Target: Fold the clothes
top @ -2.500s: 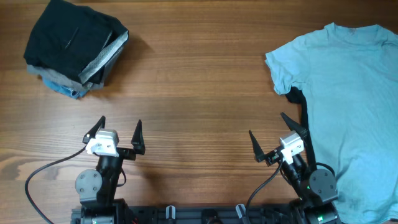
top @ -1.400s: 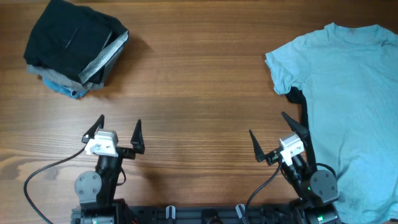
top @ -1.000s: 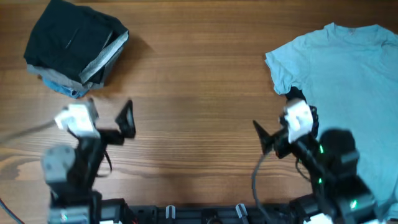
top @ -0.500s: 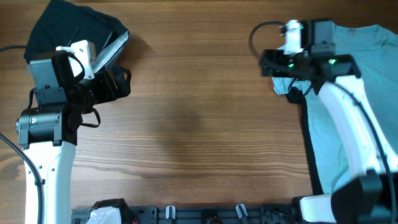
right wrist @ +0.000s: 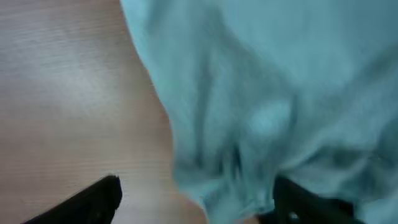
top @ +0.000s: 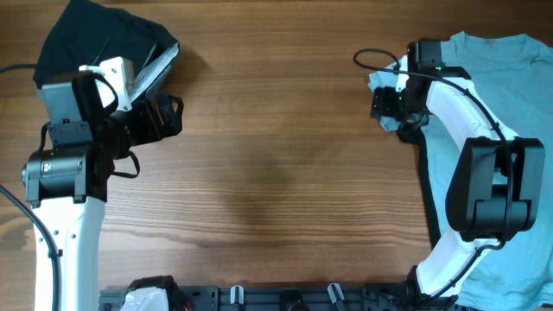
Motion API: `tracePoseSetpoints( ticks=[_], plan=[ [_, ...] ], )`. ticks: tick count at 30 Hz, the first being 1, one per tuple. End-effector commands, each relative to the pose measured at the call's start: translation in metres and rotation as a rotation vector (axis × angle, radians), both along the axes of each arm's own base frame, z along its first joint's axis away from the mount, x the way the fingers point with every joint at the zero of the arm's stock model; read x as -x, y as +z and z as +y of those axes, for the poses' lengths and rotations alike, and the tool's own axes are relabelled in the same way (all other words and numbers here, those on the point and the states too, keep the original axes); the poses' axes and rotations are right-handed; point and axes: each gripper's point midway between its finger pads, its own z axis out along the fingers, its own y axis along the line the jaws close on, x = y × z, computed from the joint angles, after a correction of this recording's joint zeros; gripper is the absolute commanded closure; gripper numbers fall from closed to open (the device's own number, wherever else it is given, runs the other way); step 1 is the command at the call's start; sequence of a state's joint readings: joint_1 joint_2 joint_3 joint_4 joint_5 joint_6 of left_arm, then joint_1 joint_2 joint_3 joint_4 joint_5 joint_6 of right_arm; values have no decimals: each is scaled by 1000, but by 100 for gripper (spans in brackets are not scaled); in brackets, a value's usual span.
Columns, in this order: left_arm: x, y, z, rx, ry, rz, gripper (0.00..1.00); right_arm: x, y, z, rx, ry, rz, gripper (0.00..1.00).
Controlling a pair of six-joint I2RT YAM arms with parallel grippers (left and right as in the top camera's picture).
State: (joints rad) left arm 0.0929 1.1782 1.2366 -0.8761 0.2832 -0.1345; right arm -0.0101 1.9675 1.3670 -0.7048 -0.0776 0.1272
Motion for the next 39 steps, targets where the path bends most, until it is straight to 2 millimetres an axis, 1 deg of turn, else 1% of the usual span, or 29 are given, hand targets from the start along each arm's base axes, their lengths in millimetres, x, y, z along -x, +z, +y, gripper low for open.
tracePoseSetpoints(
  ticks=[1, 2, 3, 5, 7, 8, 9, 10, 13, 15, 16, 17, 18, 20, 21, 23, 24, 25, 29, 30, 31, 32, 33, 35, 37, 38, 39],
  plan=[
    [-1, 11, -2, 12, -5, -27, 0, -4, -9, 4, -8, 44, -28, 28],
    [0, 10, -2, 12, -4, -21, 0, -3, -10, 4, -8, 46, -30, 34],
    [0, 10, -2, 12, -5, -19, 0, -4, -10, 4, -6, 51, -32, 37],
    [0, 10, -2, 12, -5, -21, 0, -4, -12, 4, -6, 50, -32, 40],
    [0, 10, -2, 12, -5, -23, 0, -3, -19, 4, -7, 50, -14, 44],
    [0, 10, -2, 12, -5, -23, 0, -1, -25, 4, -7, 51, 3, 46],
    [0, 11, -2, 12, -4, -23, 0, -1, -29, 5, -7, 53, 9, 52],
    [0, 10, -2, 12, -4, -23, 0, -1, -30, 4, -1, 54, 9, 64],
    [0, 11, -2, 12, -5, -23, 0, -5, -29, 2, -2, 30, -6, 71],
    [0, 11, -2, 12, -5, -23, 0, -5, -29, -6, 39, 13, -4, 95],
    [0, 10, -2, 12, -4, -23, 0, -5, -26, -11, 56, 4, -3, 96],
    [0, 10, -2, 12, -5, -23, 0, -5, -17, -17, 76, -5, -5, 96],
    [0, 10, -2, 12, -5, -23, 0, -7, -6, -22, 88, -2, -21, 96],
    [0, 11, -2, 12, -5, -24, 0, -12, 26, -35, 94, -22, -94, 95],
    [0, 11, -2, 12, -5, -24, 0, -14, 37, -39, 96, -34, -120, 93],
    [0, 10, -2, 12, -5, -23, 0, -14, 52, -46, 104, -28, -153, 89],
    [0, 11, -2, 12, -5, -24, 0, -15, 55, -46, 100, -25, -163, 91],
    [0, 11, -2, 12, -5, -24, 0, -15, 56, -43, 85, -20, -166, 96],
    [0, 10, -2, 12, -5, -23, 0, -23, 59, -42, 80, -18, -201, 96],
    [0, 11, -2, 12, -5, -24, 0, -27, 62, -43, 91, 3, -221, 96],
    [0, 11, -2, 12, -5, -24, 0, -31, 70, -50, 125, 2, -244, 96],
    [0, 11, -2, 12, -5, -24, 0, -33, 82, -57, 149, -15, -267, 96],
    [0, 11, -2, 12, -5, -24, 0, -37, 103, -65, 167, -34, -301, 96],
    [0, 11, -2, 12, -5, -23, 0, -43, 160, -77, 168, -61, -394, 96],
    [0, 11, -2, 12, -5, -24, 0, -43, 230, -71, 124, -46, -506, 95],
    [0, 11, -1, 11, -4, -27, 2, -36, 281, -68, 131, -44, -582, 96],
    [0, 14, -1, 10, -4, -37, 1, -30, 313, -60, 126, -19, -636, 96]
  ],
)
